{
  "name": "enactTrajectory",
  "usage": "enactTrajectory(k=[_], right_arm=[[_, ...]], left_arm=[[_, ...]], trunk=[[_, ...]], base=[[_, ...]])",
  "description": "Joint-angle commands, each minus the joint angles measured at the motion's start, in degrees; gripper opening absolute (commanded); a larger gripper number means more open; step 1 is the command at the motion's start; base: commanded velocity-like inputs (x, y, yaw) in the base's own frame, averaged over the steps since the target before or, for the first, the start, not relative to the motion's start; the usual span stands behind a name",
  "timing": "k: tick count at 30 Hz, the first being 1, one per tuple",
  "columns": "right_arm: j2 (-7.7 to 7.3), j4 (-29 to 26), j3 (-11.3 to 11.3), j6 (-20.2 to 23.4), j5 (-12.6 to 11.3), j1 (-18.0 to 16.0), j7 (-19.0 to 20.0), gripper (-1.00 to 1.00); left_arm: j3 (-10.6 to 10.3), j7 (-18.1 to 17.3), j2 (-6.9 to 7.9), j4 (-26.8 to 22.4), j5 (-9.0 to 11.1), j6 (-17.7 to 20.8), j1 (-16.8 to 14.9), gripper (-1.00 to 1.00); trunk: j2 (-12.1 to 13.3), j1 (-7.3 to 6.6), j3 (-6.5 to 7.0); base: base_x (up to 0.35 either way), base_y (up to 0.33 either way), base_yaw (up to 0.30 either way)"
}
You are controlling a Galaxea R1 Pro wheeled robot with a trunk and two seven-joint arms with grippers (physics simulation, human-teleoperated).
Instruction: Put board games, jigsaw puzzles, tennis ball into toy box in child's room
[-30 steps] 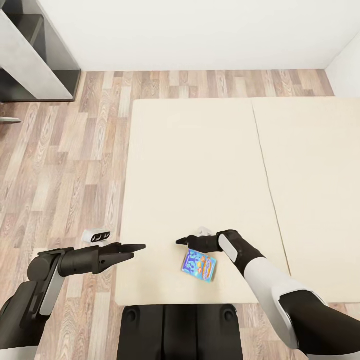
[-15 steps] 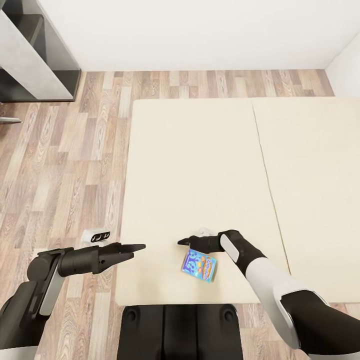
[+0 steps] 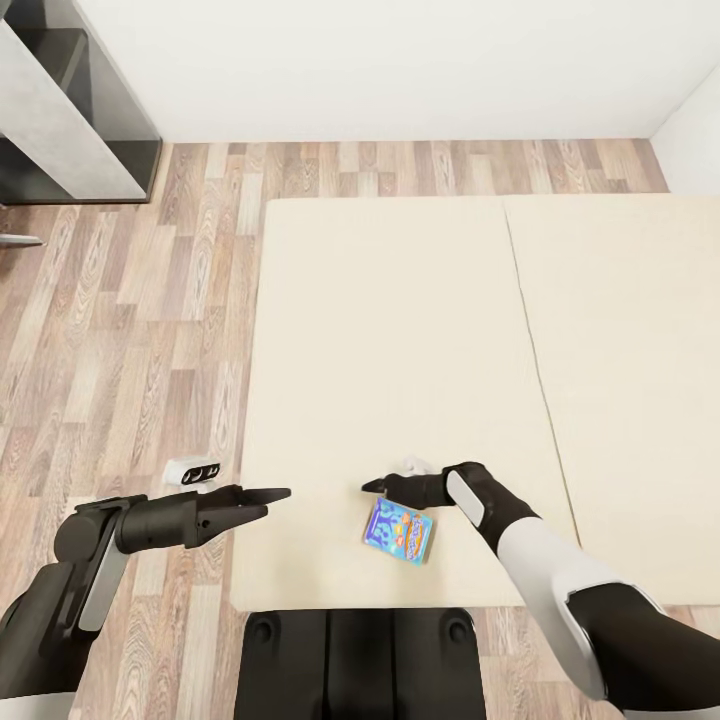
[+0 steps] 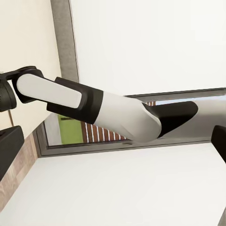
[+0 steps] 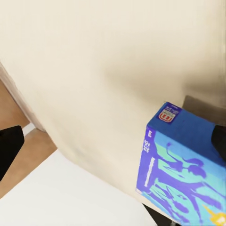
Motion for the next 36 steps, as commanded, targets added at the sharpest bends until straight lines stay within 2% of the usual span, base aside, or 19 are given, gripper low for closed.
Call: enactTrajectory(k=[1,11,36], right_arm=[[-0.13,0.0,0.2,0.1,0.0,0.1,0.1,1.00],[-0.92,0.0,0.2,0.0,0.0,1.0,0.1,1.00],[-1.43,-0.4,0.2,0.2,-0.1,1.1,0.5,1.00]], left_arm=[[0.0,-0.2,0.02,0.0,0.0,0.6,0.0,1.00],[0.0,-0.2,0.09,0.0,0.0,0.6,0.0,1.00],[0.1,-0.2,0.13,0.0,-0.2,0.6,0.0,1.00]], trunk=[[-0.1,0.03,-0.06],[-0.1,0.03,-0.06],[-0.1,0.03,-0.06]], base=[[0.000,0.000,0.000],[0.000,0.000,0.000],[0.000,0.000,0.000]])
